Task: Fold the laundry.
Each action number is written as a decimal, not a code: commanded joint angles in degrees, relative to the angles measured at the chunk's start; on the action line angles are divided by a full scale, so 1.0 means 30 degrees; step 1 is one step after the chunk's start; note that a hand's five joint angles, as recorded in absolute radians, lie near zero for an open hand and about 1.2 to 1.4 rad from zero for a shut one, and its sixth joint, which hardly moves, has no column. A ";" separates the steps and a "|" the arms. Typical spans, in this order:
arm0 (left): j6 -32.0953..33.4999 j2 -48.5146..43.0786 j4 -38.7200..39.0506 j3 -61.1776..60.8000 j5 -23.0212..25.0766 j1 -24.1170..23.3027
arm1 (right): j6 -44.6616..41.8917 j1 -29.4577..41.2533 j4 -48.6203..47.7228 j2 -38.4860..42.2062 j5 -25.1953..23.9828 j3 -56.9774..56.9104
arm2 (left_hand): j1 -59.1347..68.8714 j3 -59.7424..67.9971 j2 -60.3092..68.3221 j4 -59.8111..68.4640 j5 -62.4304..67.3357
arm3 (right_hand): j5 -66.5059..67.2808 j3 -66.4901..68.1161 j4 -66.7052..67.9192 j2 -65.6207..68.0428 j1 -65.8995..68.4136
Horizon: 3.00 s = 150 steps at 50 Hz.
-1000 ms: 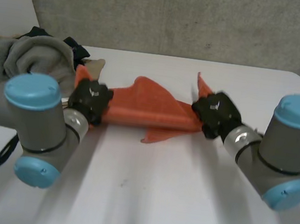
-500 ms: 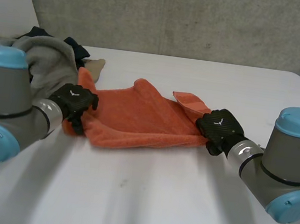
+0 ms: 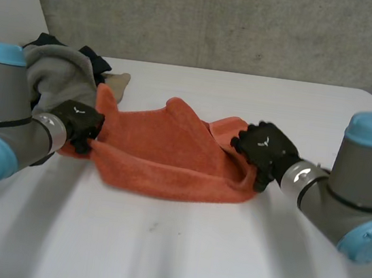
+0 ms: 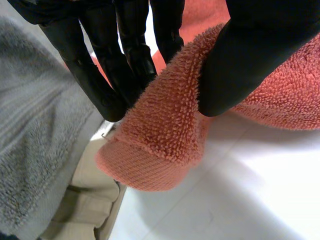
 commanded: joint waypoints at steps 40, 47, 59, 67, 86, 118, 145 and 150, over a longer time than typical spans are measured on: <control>-0.1730 0.6104 0.0645 -0.2841 0.0412 0.0868 | -0.9433 -0.2867 0.6248 0.5971 -0.2097 -1.1278 | 0.5171 0.4112 0.3906 0.3862 0.4642 | 1.9931 1.9383 1.9534 1.9238 1.9411; -0.2432 0.8560 -0.0261 -0.3513 0.0413 0.0986 | -0.6708 -0.4243 0.6771 -0.0700 -0.1075 -0.5747 | 0.5171 0.4112 0.3906 0.3862 0.4642 | 1.9931 1.9383 1.9534 1.9238 1.9411; -0.0973 1.1674 -0.0822 -0.6384 -0.0055 -0.0067 | -0.4535 -0.5505 1.1754 -0.4819 0.0717 -0.1574 | 0.5171 0.4112 0.3906 0.3862 0.4642 | 1.9931 1.9383 1.9534 1.9238 1.9411; 0.3629 0.5761 0.1200 -0.4135 -0.3249 -0.1533 | -0.5210 -0.5624 1.2401 -0.0514 0.1157 -0.4557 | 0.5171 0.4112 0.3906 0.3862 0.4642 | 1.9931 1.9383 1.9534 1.9238 1.9411; 0.1760 0.1769 1.3036 1.0021 -0.2899 -0.2003 | 0.4134 -0.4889 -0.7748 0.0489 0.2740 -1.2245 | 0.5171 0.4112 0.3906 0.3862 0.4642 | 1.9931 1.9383 1.9534 1.9238 1.9411; 0.1547 -0.1983 0.9879 -0.3572 -0.1757 -0.1328 | 0.1002 -0.4977 -0.0435 0.4442 -0.0220 -0.2777 | 0.1556 0.0497 0.0291 0.0247 0.1028 | 1.3112 1.2565 1.2716 1.2420 1.2592; -0.0324 0.0131 0.0445 -0.0353 -0.2048 -0.0391 | -0.2533 -0.5535 0.5456 0.4613 -0.0803 -0.8836 | -0.9345 -1.0404 -1.0610 -1.0654 -0.9874 | 0.3663 0.3115 0.3267 0.2971 0.3143; -0.0324 -0.0310 -0.0322 0.0088 -0.1990 -0.0244 | -0.5527 -0.5535 0.5457 0.5904 -0.2004 -1.0010 | -1.1082 -1.2141 -1.2347 -1.2391 -1.1610 | 0.3663 0.3115 0.3267 0.2971 0.3143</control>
